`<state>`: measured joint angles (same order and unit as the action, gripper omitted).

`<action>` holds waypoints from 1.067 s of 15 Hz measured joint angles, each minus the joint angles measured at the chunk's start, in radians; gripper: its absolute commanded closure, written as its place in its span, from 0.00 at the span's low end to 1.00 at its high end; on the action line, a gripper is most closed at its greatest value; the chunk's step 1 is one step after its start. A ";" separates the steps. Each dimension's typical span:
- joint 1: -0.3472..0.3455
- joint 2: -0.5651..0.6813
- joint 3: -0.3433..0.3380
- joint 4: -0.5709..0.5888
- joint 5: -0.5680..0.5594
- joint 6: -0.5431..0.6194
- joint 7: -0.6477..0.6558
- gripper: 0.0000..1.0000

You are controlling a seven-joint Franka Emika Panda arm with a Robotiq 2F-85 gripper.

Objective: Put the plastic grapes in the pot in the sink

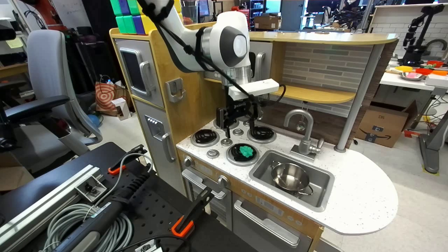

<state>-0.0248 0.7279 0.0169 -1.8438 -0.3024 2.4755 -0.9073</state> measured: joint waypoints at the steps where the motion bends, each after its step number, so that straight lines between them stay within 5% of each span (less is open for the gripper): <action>1: 0.000 0.032 0.001 0.014 0.000 0.025 0.015 0.00; 8: 0.003 0.248 -0.009 0.154 -0.009 0.162 0.119 0.00; 16: 0.005 0.285 -0.013 0.197 -0.026 0.263 0.165 0.00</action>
<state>-0.0201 1.0126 0.0040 -1.6471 -0.3283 2.7386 -0.7423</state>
